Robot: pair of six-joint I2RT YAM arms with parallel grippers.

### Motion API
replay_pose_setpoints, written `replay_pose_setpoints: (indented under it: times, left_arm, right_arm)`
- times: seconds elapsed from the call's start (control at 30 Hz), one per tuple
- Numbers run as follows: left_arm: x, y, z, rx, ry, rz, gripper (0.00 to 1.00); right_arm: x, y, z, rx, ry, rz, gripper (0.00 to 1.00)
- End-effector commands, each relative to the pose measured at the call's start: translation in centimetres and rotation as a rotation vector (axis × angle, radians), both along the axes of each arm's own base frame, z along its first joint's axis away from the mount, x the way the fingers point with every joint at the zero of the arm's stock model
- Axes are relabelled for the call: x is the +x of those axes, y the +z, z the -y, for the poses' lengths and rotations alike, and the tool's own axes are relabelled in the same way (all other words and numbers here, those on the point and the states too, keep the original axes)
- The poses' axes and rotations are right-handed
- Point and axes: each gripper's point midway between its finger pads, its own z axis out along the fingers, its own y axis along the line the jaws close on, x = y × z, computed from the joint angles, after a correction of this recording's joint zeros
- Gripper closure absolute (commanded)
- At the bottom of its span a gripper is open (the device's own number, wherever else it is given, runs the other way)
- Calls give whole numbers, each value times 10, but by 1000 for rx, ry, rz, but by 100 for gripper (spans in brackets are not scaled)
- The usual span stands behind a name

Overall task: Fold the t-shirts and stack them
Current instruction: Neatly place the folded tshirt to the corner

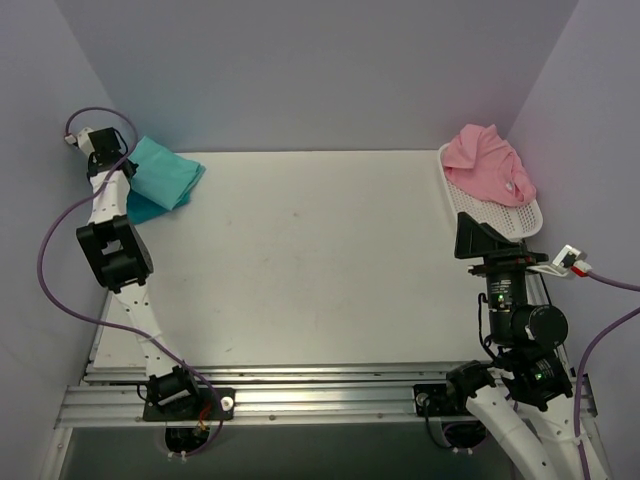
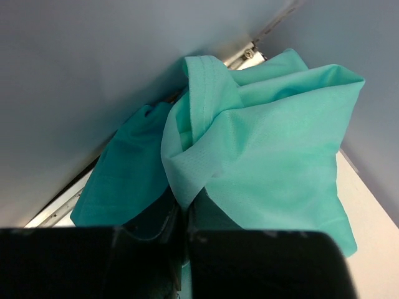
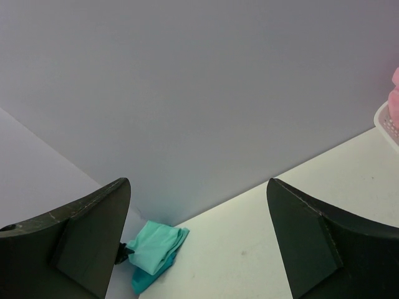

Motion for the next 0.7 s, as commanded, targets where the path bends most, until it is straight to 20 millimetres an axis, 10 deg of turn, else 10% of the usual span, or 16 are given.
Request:
replay_pose_setpoints:
  times: [0.0, 0.13, 0.17, 0.43, 0.67]
  left_arm:
    - [-32, 22, -61, 23, 249, 33, 85]
    - [-44, -1, -69, -3, 310, -10, 43]
    - [-46, -4, -70, -6, 323, -13, 9]
    - [-67, 1, -68, -91, 389, 50, 6]
    - [-70, 113, -28, -47, 348, 297, 6]
  right_arm:
    - [0, 10, 2, 10, -16, 37, 14]
    - [0, 10, 3, 9, -21, 34, 13]
    - [0, 11, 4, 9, -24, 34, 13]
    - [1, 9, 5, 11, -29, 30, 13]
    - [4, 8, 4, 8, -33, 26, 13]
